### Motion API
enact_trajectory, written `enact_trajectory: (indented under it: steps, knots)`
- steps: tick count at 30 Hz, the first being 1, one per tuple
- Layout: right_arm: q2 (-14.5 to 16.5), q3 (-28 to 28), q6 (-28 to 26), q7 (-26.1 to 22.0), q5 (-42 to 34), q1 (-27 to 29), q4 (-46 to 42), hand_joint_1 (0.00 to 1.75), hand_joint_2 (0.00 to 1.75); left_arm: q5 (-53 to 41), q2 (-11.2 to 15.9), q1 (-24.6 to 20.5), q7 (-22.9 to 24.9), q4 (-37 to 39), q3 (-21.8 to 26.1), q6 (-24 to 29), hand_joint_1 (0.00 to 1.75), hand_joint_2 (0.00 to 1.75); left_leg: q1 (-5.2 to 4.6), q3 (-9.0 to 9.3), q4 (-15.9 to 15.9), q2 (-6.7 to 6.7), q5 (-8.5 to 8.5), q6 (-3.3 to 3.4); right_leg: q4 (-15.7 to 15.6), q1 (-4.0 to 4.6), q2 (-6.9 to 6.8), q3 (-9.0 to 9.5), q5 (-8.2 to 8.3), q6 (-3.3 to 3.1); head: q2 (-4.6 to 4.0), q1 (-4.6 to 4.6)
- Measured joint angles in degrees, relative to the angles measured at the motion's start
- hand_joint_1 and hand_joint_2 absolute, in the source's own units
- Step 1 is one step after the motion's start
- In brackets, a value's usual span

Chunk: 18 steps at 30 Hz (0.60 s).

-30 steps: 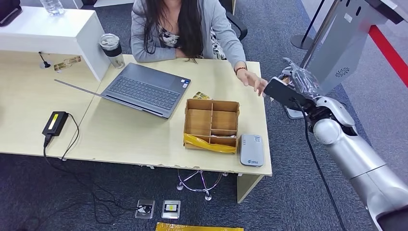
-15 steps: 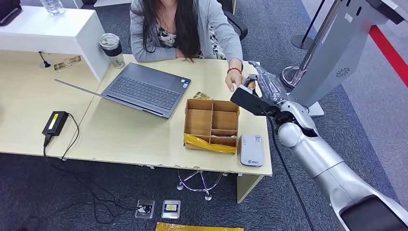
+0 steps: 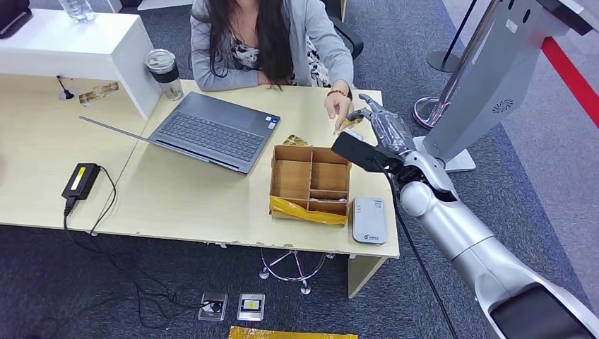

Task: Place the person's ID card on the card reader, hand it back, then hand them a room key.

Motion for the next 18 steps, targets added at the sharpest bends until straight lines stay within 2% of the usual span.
enact_trajectory:
  steps: [4,8,14,18]
  knots:
    - [0.1,0.0,1.1,0.6,0.8,0.0,0.1,0.0,0.0,0.3,0.0,0.0,0.0,0.0,0.0,-0.1,0.0,0.0,0.0,0.03,0.0,0.0,0.0,0.0,0.0,0.0,0.0,0.01,0.0,0.0,0.0,-0.01]
    - [-0.6,-0.3,3.3,3.4,2.3,0.7,-1.6,0.0,0.0,0.9,0.0,0.1,0.1,0.0,0.0,-0.1,0.0,0.0,-0.01,0.09,0.0,0.05,0.0,0.0,0.0,-0.01,0.03,0.01,0.0,0.0,0.0,0.01]
    - [-5.6,-2.3,9.3,9.5,1.7,6.2,-12.3,0.0,0.0,1.5,0.0,0.5,0.3,0.0,0.0,0.0,0.0,0.0,-0.04,0.08,0.0,0.03,-0.02,0.02,0.0,-0.03,0.01,0.01,0.0,0.0,0.0,0.0]
    - [-10.1,-4.6,12.6,13.5,-0.9,10.9,-22.6,0.0,1.75,1.8,0.1,0.6,0.3,0.0,0.0,0.6,0.0,0.0,-0.05,0.1,0.0,0.07,-0.05,0.04,-0.1,-0.05,0.04,0.01,0.0,0.0,0.0,-0.01]
